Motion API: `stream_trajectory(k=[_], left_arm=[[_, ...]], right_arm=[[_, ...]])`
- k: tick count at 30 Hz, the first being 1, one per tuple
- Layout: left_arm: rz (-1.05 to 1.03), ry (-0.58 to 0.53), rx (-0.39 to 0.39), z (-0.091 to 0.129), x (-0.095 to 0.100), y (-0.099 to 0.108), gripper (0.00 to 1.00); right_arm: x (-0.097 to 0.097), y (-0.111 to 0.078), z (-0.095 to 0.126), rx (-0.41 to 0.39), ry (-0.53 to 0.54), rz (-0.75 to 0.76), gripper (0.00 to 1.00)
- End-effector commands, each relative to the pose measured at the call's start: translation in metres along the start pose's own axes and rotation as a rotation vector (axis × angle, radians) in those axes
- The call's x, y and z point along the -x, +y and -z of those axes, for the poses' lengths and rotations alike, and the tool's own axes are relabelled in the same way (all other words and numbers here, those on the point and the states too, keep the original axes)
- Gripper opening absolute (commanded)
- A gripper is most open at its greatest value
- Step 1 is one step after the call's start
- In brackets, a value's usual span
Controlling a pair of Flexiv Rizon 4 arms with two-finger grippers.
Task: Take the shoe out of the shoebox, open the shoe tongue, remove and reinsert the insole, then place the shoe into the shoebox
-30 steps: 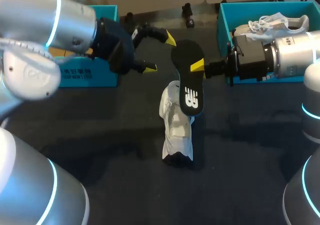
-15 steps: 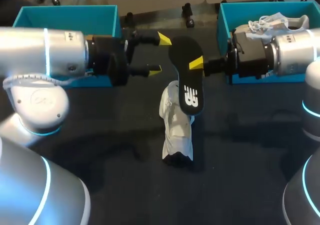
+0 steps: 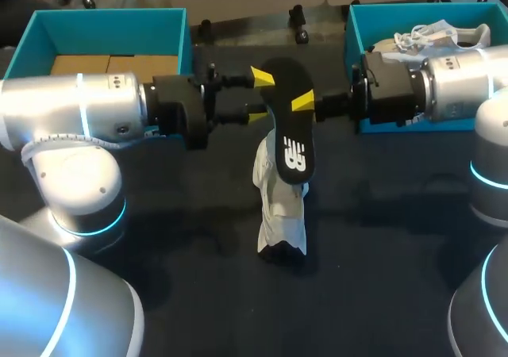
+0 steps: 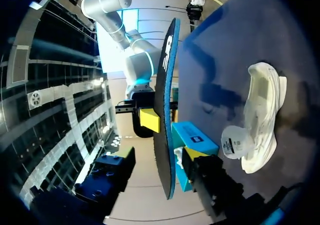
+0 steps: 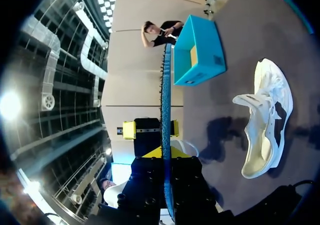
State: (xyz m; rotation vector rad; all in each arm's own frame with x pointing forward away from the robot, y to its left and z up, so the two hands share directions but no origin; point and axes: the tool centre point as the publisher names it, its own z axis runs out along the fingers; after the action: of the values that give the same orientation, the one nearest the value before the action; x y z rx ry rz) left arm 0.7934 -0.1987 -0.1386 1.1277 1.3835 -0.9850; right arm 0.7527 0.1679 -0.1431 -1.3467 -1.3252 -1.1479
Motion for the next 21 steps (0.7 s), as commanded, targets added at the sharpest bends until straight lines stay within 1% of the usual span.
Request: stream_trajectory(k=[1,9,11,16,17,18,21], left_arm=[[0.002,-0.008,0.002,-0.0078,-0.0017,0.0003,0.45],[0.006,-0.019,-0.004,-0.0124,-0.0003,-0.0017,0.39],[0.007,-0.020,-0.004,-0.0134,-0.0001,-0.0018,0.34],[0.010,-0.026,-0.013,-0.0149,0.0005,-0.0038,0.26],[0.011,-0.027,-0.014,-0.0152,0.0002,-0.0039,0.18],[0.011,-0.029,-0.015,-0.0154,0.0001,-0.0040,0.14],[0.011,-0.030,-0.017,-0.0158,0.0002,-0.0042,0.11]], right_arm=[[-0.0009,0.0005,-0.0072,-0.007,-0.001,0.000,0.00],[-0.0044,-0.0017,-0.0109,-0.025,-0.004,0.008,0.00],[-0.0054,-0.0023,-0.0122,-0.032,-0.004,0.012,0.00],[-0.0063,-0.0030,-0.0142,-0.042,-0.005,0.018,0.00],[-0.0064,-0.0033,-0.0149,-0.046,-0.005,0.018,0.00],[-0.0064,-0.0034,-0.0151,-0.048,-0.004,0.018,0.00],[-0.0069,-0.0042,-0.0166,-0.060,-0.004,0.018,0.00]])
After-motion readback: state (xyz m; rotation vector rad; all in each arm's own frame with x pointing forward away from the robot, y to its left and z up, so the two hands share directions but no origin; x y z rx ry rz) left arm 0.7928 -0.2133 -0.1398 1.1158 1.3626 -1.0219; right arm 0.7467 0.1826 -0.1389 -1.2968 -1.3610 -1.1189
